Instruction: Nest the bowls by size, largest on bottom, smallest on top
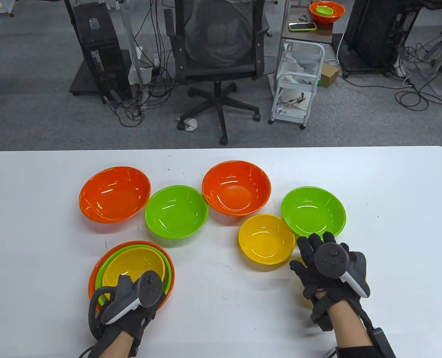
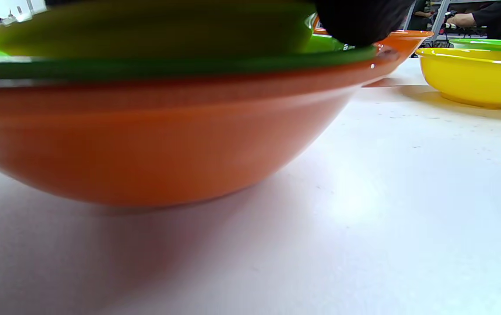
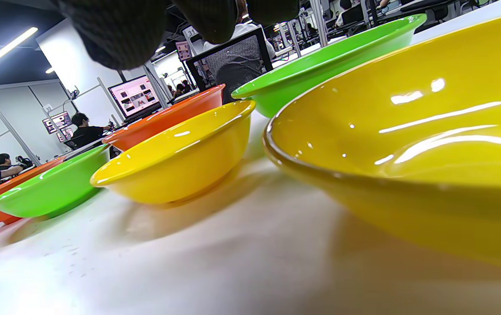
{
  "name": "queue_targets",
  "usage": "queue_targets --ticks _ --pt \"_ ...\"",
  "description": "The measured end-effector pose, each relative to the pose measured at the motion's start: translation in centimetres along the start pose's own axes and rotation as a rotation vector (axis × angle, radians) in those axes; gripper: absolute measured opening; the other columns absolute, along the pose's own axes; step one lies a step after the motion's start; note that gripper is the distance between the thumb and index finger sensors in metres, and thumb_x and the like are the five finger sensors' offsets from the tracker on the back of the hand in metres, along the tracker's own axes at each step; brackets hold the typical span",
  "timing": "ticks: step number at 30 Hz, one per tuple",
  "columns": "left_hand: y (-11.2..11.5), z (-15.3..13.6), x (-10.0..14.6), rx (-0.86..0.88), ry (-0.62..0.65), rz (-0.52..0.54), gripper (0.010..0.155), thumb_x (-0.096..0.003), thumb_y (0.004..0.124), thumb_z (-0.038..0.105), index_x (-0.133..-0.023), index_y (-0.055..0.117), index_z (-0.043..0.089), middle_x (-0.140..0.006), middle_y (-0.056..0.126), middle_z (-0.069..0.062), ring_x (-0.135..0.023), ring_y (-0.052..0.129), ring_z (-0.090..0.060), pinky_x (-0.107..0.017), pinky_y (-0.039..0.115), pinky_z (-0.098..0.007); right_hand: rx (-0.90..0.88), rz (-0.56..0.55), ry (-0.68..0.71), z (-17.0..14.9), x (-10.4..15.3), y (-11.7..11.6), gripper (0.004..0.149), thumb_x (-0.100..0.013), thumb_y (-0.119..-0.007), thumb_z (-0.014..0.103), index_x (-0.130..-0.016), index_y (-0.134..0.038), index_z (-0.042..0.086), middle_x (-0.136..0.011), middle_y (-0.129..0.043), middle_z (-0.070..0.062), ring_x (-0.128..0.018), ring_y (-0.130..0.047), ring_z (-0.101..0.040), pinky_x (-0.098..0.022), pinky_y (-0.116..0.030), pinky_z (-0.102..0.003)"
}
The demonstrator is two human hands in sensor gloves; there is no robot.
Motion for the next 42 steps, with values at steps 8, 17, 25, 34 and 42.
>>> queue_targets --ticks 8,17,25,34,42 --pt "0.0 0.0 0.0 0.015 0.009 -0.018 0.059 -0.0509 0.067 0.05 -0.102 0.073 0.022 -0.093 0.09 -0.007 -0.083 0.094 -0.032 -0.066 0.078 -0.057 0.001 0.004 -0.002 0.0 0.0 0.0 0.07 -0.051 -0.074 0.043 -0.11 -0.049 0.013 -0.116 -0.036 -0.02 -0.104 -0.01 -0.05 -0.065 -0.007 -0.071" --pt "-0.3 0.7 -0.2 0.008 0.0 -0.029 0.058 -0.0511 0.067 0.051 -0.102 0.073 0.024 -0.094 0.09 -0.007 -0.084 0.093 -0.033 -0.066 0.077 -0.057 0.0 0.006 -0.005 0.0 0.0 -0.1 0.07 -0.051 -0.073 0.043 -0.109 -0.049 0.013 -0.115 -0.036 -0.02 -0.104 -0.01 -0.05 -0.065 -0.007 -0.071" --pt "-1.8 2.3 -0.8 -0.107 -0.002 0.05 0.058 -0.0508 0.068 0.052 -0.102 0.073 0.024 -0.094 0.09 -0.006 -0.084 0.093 -0.033 -0.066 0.078 -0.057 -0.001 0.008 -0.01 0.0 0.0 -0.1 0.07 -0.051 -0.074 0.043 -0.109 -0.049 0.014 -0.116 -0.036 -0.02 -0.104 -0.01 -0.05 -0.065 -0.007 -0.071" --pt "-4.2 3.8 -3.2 -0.153 -0.032 0.129 0.062 -0.0505 0.069 0.053 -0.106 0.067 0.025 -0.101 0.083 -0.006 -0.091 0.088 -0.033 -0.069 0.074 -0.06 -0.002 0.018 -0.021 -0.1 -0.1 -0.1 0.07 -0.051 -0.074 0.043 -0.11 -0.049 0.013 -0.116 -0.036 -0.02 -0.104 -0.01 -0.05 -0.065 -0.007 -0.071" --pt "-5.3 4.8 -6.7 -0.138 -0.061 0.123 0.065 -0.0504 0.069 0.054 -0.108 0.062 0.025 -0.106 0.077 -0.006 -0.097 0.083 -0.034 -0.071 0.072 -0.062 -0.003 0.02 -0.025 -0.2 -0.2 0.0 0.07 -0.051 -0.074 0.042 -0.109 -0.049 0.013 -0.115 -0.036 -0.02 -0.104 -0.01 -0.049 -0.065 -0.007 -0.071"
Point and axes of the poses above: the tracker on the back of each hand, its own z axis roughly to the thumb side, its own x axis roughly from the fingertips to the wrist, y = z × x, the point moved 1 cm from there along -x, roughly from the wrist to the fingertips
